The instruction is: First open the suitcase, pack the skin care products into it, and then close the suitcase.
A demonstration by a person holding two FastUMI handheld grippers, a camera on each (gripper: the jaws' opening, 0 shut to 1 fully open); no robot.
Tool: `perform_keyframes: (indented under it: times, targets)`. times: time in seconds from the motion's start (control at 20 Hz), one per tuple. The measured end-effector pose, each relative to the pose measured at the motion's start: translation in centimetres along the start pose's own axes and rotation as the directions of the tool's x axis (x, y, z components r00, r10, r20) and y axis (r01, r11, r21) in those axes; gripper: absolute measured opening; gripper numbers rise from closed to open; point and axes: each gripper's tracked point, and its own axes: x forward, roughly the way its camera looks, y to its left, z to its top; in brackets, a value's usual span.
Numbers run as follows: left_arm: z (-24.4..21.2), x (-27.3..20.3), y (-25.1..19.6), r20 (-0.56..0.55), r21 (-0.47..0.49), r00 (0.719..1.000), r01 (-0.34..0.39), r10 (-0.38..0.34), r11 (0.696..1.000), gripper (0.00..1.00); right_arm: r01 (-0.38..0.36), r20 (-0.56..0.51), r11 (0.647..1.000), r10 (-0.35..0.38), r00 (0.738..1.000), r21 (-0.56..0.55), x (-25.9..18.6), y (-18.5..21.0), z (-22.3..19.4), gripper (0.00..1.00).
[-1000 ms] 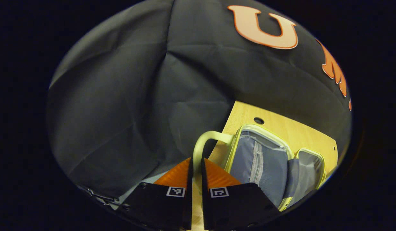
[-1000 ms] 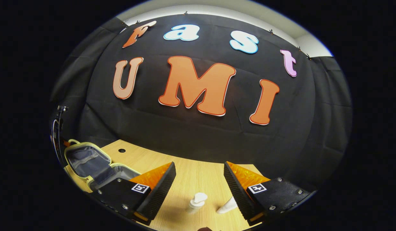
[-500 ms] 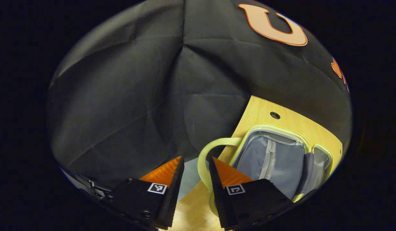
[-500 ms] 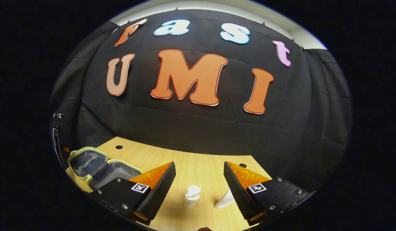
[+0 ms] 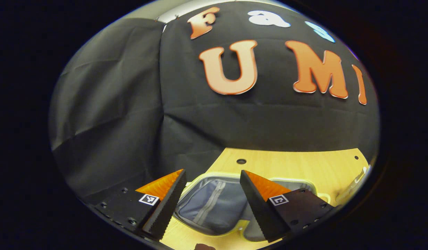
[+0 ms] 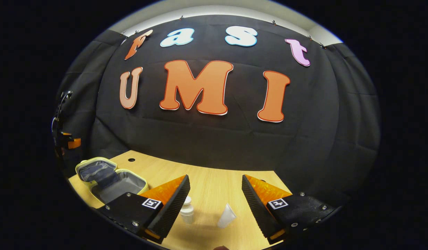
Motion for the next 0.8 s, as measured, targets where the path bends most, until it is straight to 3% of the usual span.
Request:
perform_keyframes:
  times: [0.1, 0.15, 0.35, 0.4, 0.6, 0.7, 0.75, 0.8]
  targets:
    - [1.3, -2.2, -4.0, 0.065, 0.072, 0.998, 0.018, -0.023, 0.997, 0.98, -0.015, 0.001, 1.000, 0.015, 1.000, -0.011, -0.5, -0.8, -1.0, 0.96]
    - [1.8, -4.6, -8.5, 0.075, 0.080, 0.995, 0.055, -0.061, 0.995, 1.00, -0.045, -0.001, 0.998, 0.045, 0.999, -0.031, -1.0, -1.2, -2.0, 0.96]
    - [3.6, -8.5, -16.4, 0.146, 0.071, 0.977, 0.143, -0.152, 0.987, 0.99, -0.078, 0.009, 0.995, 0.079, 0.997, -0.056, -1.9, -2.8, -3.6, 0.96]
    - [3.3, -9.0, -19.6, 0.124, 0.090, 0.967, 0.213, -0.223, 0.973, 1.00, -0.099, 0.006, 0.995, 0.099, 0.995, -0.029, -2.0, -2.8, -3.9, 0.96]
    - [1.6, -11.4, -28.0, 0.108, 0.166, 0.917, 0.365, -0.384, 0.916, 1.00, -0.111, -0.037, 0.993, 0.109, 0.993, -0.035, -1.8, -3.3, -6.1, 0.96]
    - [-0.2, -12.0, -30.8, 0.059, 0.152, 0.890, 0.440, -0.452, 0.885, 0.99, -0.129, -0.076, 0.991, 0.127, 0.989, -0.027, -1.6, -3.2, -7.7, 0.96]
    - [-1.2, -12.3, -32.4, 0.027, 0.132, 0.870, 0.485, -0.492, 0.865, 0.99, -0.136, -0.096, 0.991, 0.134, 0.986, -0.018, -1.5, -3.2, -8.4, 0.96]
    - [-3.0, -12.8, -34.8, -0.025, 0.104, 0.833, 0.552, -0.553, 0.827, 0.99, -0.142, -0.117, 0.990, 0.140, 0.983, -0.008, -1.4, -3.1, -9.3, 0.96]
